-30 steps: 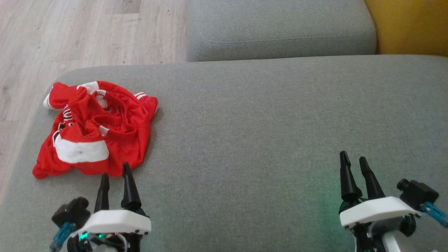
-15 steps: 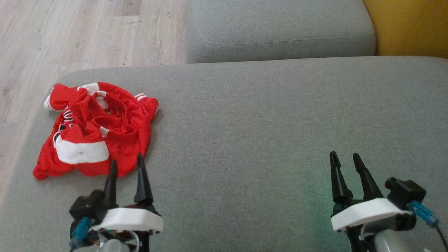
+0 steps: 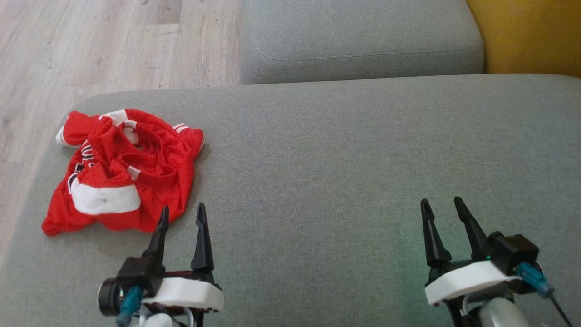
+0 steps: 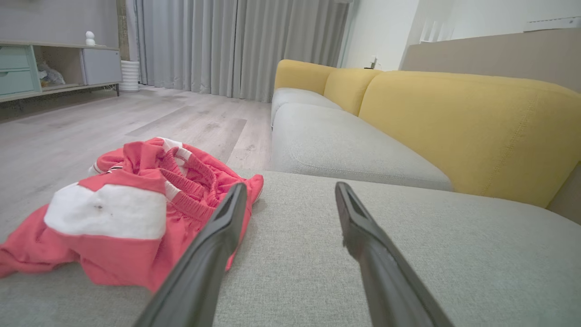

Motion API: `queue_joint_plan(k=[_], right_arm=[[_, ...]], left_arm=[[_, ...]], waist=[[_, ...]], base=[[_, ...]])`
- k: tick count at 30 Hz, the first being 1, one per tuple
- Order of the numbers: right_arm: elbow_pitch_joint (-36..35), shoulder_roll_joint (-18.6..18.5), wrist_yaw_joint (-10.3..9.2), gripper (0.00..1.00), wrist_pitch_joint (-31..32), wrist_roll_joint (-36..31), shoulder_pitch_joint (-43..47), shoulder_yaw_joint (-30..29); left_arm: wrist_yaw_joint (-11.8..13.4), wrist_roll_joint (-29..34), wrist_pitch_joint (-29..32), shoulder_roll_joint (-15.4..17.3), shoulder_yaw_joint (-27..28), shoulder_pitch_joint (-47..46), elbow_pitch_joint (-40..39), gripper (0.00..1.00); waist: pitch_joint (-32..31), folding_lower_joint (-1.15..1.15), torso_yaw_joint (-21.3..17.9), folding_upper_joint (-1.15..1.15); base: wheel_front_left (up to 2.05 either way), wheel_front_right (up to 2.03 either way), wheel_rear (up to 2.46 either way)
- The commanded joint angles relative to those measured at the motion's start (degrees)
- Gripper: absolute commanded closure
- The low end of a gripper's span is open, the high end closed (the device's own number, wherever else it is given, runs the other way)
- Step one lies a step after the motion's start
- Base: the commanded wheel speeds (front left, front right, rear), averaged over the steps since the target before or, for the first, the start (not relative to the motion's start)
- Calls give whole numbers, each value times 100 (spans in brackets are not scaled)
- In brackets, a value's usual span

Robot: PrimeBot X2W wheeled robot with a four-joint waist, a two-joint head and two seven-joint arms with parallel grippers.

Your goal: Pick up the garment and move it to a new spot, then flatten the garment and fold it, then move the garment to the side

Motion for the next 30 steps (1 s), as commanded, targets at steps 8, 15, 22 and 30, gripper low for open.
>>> queue_joint_plan(k=[8, 15, 22, 30], right_arm=[[-185, -47, 38, 0, -217, -723, -195, 145], [-168, -50, 40, 0, -336, -1215, -193, 174], [-168, -50, 40, 0, -348, -1268, -187, 153], [-166, -50, 40, 0, -348, -1262, -182, 121]], left_arm=[[102, 674, -210, 35, 29, -312, -147, 0], [182, 1127, -328, 36, -49, -336, -158, 0], [181, 1160, -340, 37, -82, -351, -103, 0], [215, 1134, -340, 37, -54, -371, -48, 0]], waist=[[-33, 0, -7, 0], [-21, 0, -23, 0], [-3, 0, -20, 0], [27, 0, 84, 0]], base=[[0, 0, 0], [0, 0, 0], [0, 0, 0], [0, 0, 0]])
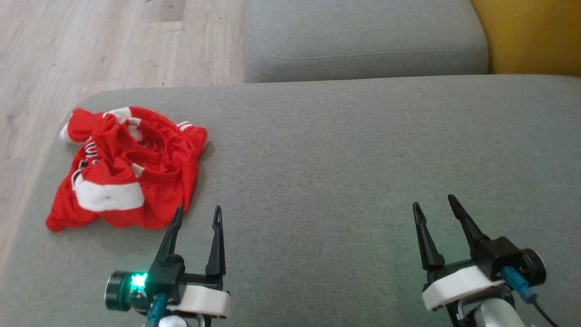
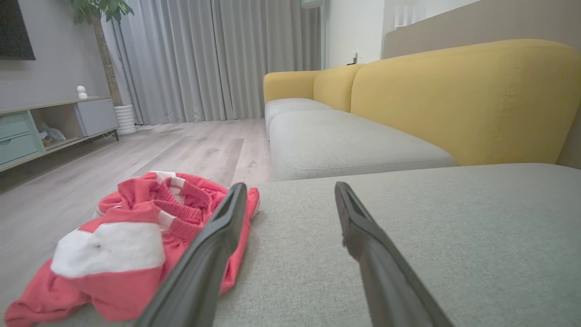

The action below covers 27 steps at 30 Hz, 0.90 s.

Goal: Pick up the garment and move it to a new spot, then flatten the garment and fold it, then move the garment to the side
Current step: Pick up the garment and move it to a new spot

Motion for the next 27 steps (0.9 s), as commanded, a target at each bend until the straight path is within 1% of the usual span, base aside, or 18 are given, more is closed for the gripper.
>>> queue_joint_plan(k=[1, 5, 13, 18, 22, 27], right_arm=[[-176, -47, 40, 0, -70, -43, -184, 127], [-195, -47, 40, 0, -70, -73, -182, 101], [-202, -47, 40, 0, -70, -139, -166, 33], [-177, -47, 40, 0, -70, -156, -157, 24], [-161, -47, 40, 0, -70, -182, -141, 25], [-178, -47, 40, 0, -70, -255, -174, -12]], left_arm=[[47, 0, -56, 28, 162, -367, -131, 0], [121, -33, -56, 28, 187, -418, -87, 0], [295, -41, -56, 28, 359, -431, -62, 0], [327, -21, -56, 28, 491, -396, -70, 0], [336, 10, -56, 28, 587, -358, -74, 0], [357, 49, -56, 28, 665, -377, -153, 0]], waist=[[21, 0, 90, 0], [79, 0, 421, 0], [202, 0, 1346, 0], [245, 0, 1849, 0], [267, 0, 2120, 0], [348, 0, 2272, 0]], base=[[0, 0, 0], [0, 0, 0], [0, 0, 0], [0, 0, 0], [0, 0, 0], [0, 0, 0]])
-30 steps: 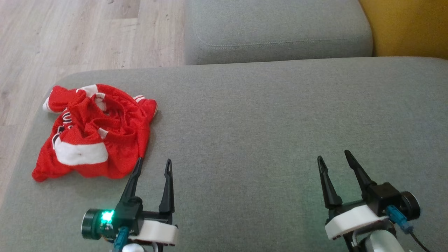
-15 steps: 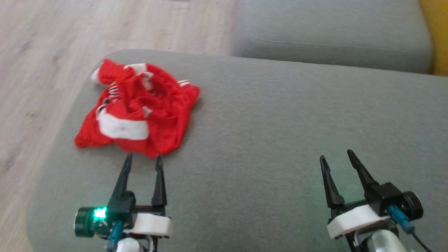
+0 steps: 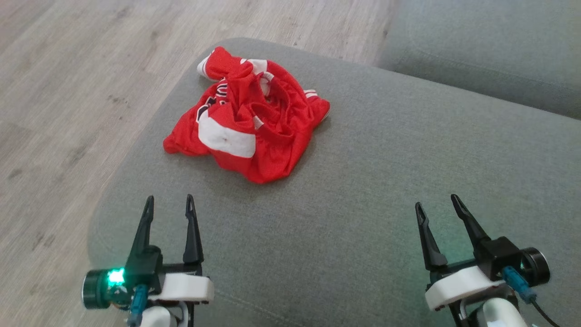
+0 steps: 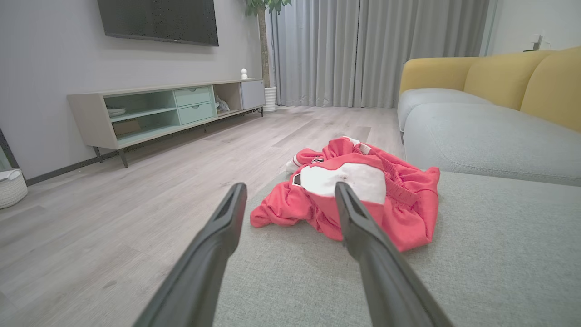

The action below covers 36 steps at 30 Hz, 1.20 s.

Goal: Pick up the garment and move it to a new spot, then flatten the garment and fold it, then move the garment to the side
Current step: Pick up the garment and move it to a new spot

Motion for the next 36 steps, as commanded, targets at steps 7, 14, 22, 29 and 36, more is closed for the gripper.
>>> queue_joint_plan(k=[7, 14, 22, 29, 36], right_arm=[[-220, -43, 39, 0, -69, -281, -314, 46], [-271, -43, 39, 0, -69, -701, -600, -94], [-299, -202, 39, 0, -69, -1192, -1141, -174], [-331, -306, 39, 0, -69, -1286, -1342, -114], [-286, -290, 39, 0, -69, -1301, -1312, -113]], left_arm=[[41, 153, -55, 18, 301, -561, -379, 0], [47, -7, -55, 18, 124, -1325, -251, 0], [65, -508, -55, 18, -263, -2827, 1068, 0], [258, -1261, -55, 18, -414, -3526, 2282, 0], [269, -1256, -55, 18, -366, -3622, 2135, 100]], waist=[[479, 0, -15, 0], [1179, 0, -170, 0], [2133, 0, -384, 0], [2446, 0, -507, 0], [2360, 0, -504, 0]], base=[[0, 0, 0], [0, 0, 0], [0, 0, 0], [0, 0, 0], [0, 0, 0]])
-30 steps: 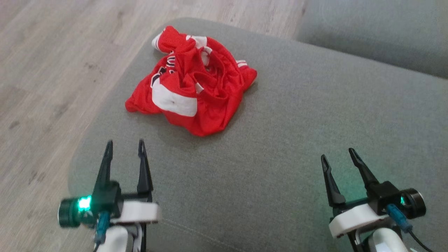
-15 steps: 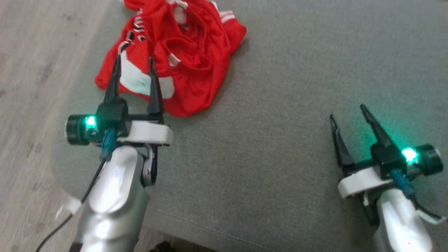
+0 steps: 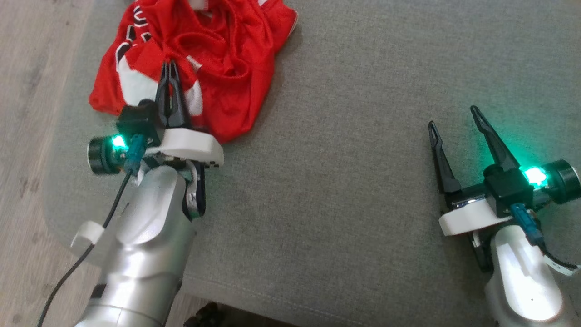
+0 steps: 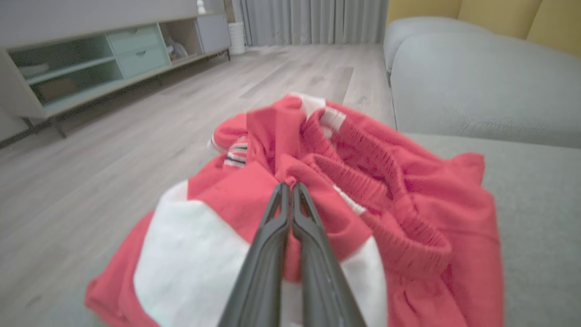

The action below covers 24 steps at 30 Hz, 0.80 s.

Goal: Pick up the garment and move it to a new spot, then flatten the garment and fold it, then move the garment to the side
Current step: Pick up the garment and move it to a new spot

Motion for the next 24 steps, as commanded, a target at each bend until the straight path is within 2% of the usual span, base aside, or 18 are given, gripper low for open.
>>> queue_joint_plan(k=[1, 6, 10, 12, 13, 18, 24], right_arm=[[59, -36, 39, 0, -3, -49, 11, 129], [151, 88, 39, 0, -3, 102, 49, 242], [216, 170, 39, 0, -3, 308, 108, 336], [228, 185, 39, 0, -3, 463, 163, 382], [225, 188, 39, 0, -3, 727, 223, 471], [193, 190, 39, 0, -3, 1182, 362, 586], [159, 191, 39, 0, -3, 1460, 445, 643]], left_arm=[[-18, 175, -29, 155, 229, -100, -337, 100], [-217, 705, -29, 182, 445, -44, -1031, 100], [-439, 1087, -29, 324, 489, -90, -1480, 100], [-543, 1247, -29, 414, 463, -189, -1649, 100], [-657, 1391, -29, 512, 402, -336, -1785, 100], [-1068, 1571, -29, 687, 173, -891, -1921, 100], [-1494, 1582, -29, 645, -86, -1674, -1789, 100]], waist=[[-111, 0, -3, 0], [-600, 0, -114, 0], [-1137, 0, -421, 0], [-1395, 0, -642, 0], [-1630, 0, -911, 0], [-2025, 0, -1704, 0], [-2167, 0, -2510, 0]], base=[[0, 0, 0], [0, 0, 0], [0, 0, 0], [0, 0, 0], [0, 0, 0], [0, 0, 0], [0, 0, 0]])
